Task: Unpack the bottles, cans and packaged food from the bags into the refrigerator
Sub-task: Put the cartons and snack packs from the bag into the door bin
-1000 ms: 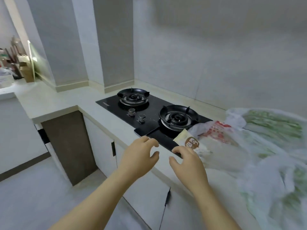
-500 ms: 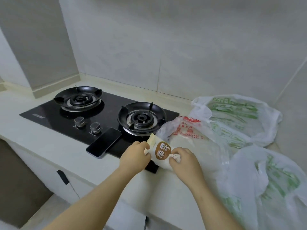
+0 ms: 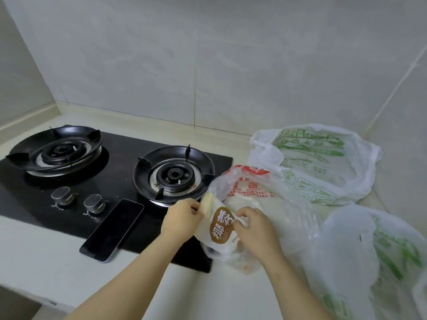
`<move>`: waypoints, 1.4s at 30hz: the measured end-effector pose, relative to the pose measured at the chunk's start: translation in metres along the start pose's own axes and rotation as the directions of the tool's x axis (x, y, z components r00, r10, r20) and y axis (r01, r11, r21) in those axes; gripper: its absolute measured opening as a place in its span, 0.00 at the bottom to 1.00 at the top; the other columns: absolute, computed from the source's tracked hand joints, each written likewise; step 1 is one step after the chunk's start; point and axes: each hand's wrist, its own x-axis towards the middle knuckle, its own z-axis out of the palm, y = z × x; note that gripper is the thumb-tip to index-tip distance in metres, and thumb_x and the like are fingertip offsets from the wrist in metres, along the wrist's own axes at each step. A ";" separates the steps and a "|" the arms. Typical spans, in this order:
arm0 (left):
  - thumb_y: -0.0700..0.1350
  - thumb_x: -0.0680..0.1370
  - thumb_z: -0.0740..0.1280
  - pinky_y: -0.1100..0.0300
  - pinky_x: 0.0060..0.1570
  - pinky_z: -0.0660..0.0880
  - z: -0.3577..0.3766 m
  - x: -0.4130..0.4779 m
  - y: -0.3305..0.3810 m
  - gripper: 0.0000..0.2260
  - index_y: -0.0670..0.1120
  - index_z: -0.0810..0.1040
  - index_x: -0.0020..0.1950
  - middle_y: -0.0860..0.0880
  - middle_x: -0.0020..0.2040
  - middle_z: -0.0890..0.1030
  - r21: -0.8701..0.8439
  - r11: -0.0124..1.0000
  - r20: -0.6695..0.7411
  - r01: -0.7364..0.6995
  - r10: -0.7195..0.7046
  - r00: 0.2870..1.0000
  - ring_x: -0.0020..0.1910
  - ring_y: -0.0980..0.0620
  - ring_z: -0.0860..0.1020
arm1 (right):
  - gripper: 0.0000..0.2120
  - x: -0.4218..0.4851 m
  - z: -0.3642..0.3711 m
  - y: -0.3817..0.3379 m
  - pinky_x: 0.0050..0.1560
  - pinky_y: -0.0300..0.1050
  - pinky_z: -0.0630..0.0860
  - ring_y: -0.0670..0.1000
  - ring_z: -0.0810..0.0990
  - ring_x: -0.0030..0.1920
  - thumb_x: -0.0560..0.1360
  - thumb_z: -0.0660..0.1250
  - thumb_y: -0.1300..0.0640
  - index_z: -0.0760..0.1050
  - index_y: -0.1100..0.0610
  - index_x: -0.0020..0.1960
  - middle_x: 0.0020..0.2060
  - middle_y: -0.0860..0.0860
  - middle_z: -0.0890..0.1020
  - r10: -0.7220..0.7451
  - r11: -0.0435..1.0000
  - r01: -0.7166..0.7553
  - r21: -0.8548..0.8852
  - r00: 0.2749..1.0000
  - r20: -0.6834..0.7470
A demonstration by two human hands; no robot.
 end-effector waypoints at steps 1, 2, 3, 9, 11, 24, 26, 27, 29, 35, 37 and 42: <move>0.44 0.74 0.65 0.57 0.45 0.77 -0.002 0.000 0.008 0.06 0.53 0.79 0.48 0.53 0.41 0.81 -0.024 0.999 0.004 -0.043 0.043 0.999 0.45 0.53 0.79 | 0.08 0.003 -0.002 0.001 0.54 0.44 0.73 0.49 0.74 0.54 0.75 0.64 0.53 0.75 0.50 0.54 0.48 0.44 0.74 -0.007 1.000 0.007 0.020 1.000 -0.011; 0.43 0.75 0.66 0.59 0.46 0.76 -0.005 0.000 0.017 0.07 0.52 0.79 0.51 0.53 0.43 0.81 -0.037 0.995 0.013 -0.091 0.091 0.996 0.46 0.53 0.79 | 0.08 0.005 -0.006 0.002 0.54 0.44 0.73 0.48 0.74 0.55 0.75 0.65 0.53 0.75 0.50 0.53 0.49 0.44 0.75 -0.007 0.999 0.008 0.046 1.000 -0.023; 0.43 0.75 0.66 0.59 0.47 0.76 -0.007 0.000 0.027 0.08 0.51 0.79 0.53 0.53 0.45 0.81 -0.041 0.989 0.023 -0.143 0.144 0.989 0.47 0.54 0.79 | 0.08 0.008 -0.009 0.003 0.54 0.43 0.73 0.48 0.74 0.56 0.75 0.65 0.54 0.75 0.50 0.54 0.51 0.45 0.76 0.001 0.997 0.001 0.079 1.000 -0.031; 0.41 0.77 0.65 0.58 0.52 0.77 -0.015 -0.009 0.081 0.09 0.50 0.81 0.53 0.53 0.47 0.83 0.019 0.904 -0.006 -0.427 0.427 0.904 0.48 0.57 0.80 | 0.22 0.017 -0.044 0.005 0.53 0.37 0.69 0.45 0.72 0.57 0.73 0.68 0.55 0.66 0.45 0.65 0.55 0.42 0.74 0.000 0.941 0.034 0.336 0.995 -0.101; 0.40 0.77 0.65 0.61 0.51 0.76 -0.020 -0.013 0.096 0.09 0.50 0.81 0.53 0.56 0.46 0.82 0.014 0.880 -0.033 -0.475 0.476 0.879 0.47 0.59 0.79 | 0.20 0.017 -0.056 0.004 0.46 0.30 0.68 0.41 0.73 0.52 0.73 0.69 0.57 0.67 0.42 0.59 0.50 0.38 0.74 -0.043 0.910 0.079 0.407 0.994 -0.097; 0.44 0.73 0.72 0.57 0.52 0.77 -0.059 -0.062 0.114 0.24 0.55 0.68 0.65 0.50 0.50 0.80 -0.475 0.788 -0.382 -0.391 0.215 0.899 0.51 0.54 0.79 | 0.08 0.003 -0.091 -0.043 0.37 0.42 0.78 0.50 0.80 0.37 0.75 0.67 0.59 0.72 0.57 0.37 0.34 0.51 0.80 -0.212 0.711 0.233 0.664 0.971 -0.113; 0.47 0.72 0.72 0.50 0.56 0.77 -0.061 -0.074 0.100 0.30 0.50 0.62 0.71 0.49 0.55 0.79 -0.533 0.792 -0.346 -0.299 0.118 0.931 0.55 0.51 0.78 | 0.05 -0.002 -0.086 -0.056 0.43 0.50 0.81 0.53 0.83 0.42 0.75 0.67 0.58 0.75 0.54 0.40 0.39 0.52 0.83 -0.217 0.635 0.193 0.747 0.974 -0.068; 0.48 0.73 0.71 0.49 0.56 0.77 -0.062 -0.081 0.093 0.31 0.48 0.61 0.72 0.49 0.55 0.80 -0.557 0.789 -0.321 -0.259 0.084 0.944 0.55 0.51 0.79 | 0.04 -0.005 -0.083 -0.064 0.44 0.54 0.81 0.54 0.83 0.43 0.75 0.67 0.58 0.75 0.53 0.41 0.40 0.52 0.84 -0.215 0.600 0.159 0.784 0.976 -0.034; 0.49 0.74 0.69 0.48 0.55 0.78 -0.067 -0.100 0.077 0.28 0.47 0.64 0.71 0.49 0.54 0.81 -0.574 0.790 -0.297 -0.216 0.045 0.954 0.53 0.51 0.81 | 0.03 -0.011 -0.077 -0.080 0.43 0.55 0.81 0.55 0.84 0.43 0.75 0.67 0.58 0.76 0.53 0.43 0.40 0.53 0.84 -0.228 0.518 0.085 0.851 0.973 0.042; 0.54 0.78 0.62 0.51 0.51 0.80 -0.087 -0.165 0.042 0.11 0.54 0.74 0.58 0.54 0.46 0.83 -0.523 0.836 -0.444 -0.165 -0.102 0.890 0.44 0.53 0.83 | 0.03 -0.047 -0.051 -0.136 0.47 0.58 0.80 0.56 0.84 0.46 0.76 0.65 0.57 0.77 0.55 0.49 0.45 0.55 0.85 -0.412 0.398 -0.074 0.914 0.876 0.250; 0.53 0.78 0.61 0.61 0.42 0.81 -0.097 -0.191 0.031 0.06 0.54 0.75 0.51 0.55 0.44 0.83 -0.471 0.869 -0.530 -0.151 -0.143 0.836 0.41 0.57 0.83 | 0.04 -0.066 -0.039 -0.158 0.48 0.60 0.80 0.56 0.84 0.46 0.77 0.65 0.57 0.76 0.55 0.50 0.45 0.55 0.85 -0.495 0.395 -0.107 0.912 0.812 0.310; 0.50 0.78 0.62 0.61 0.38 0.81 -0.127 -0.264 -0.001 0.03 0.53 0.75 0.48 0.52 0.44 0.83 -0.458 0.873 -0.742 -0.167 -0.271 0.614 0.41 0.54 0.83 | 0.05 -0.126 -0.010 -0.212 0.50 0.59 0.80 0.55 0.84 0.48 0.77 0.64 0.55 0.76 0.52 0.52 0.47 0.53 0.84 -0.665 0.432 -0.161 0.888 0.608 0.434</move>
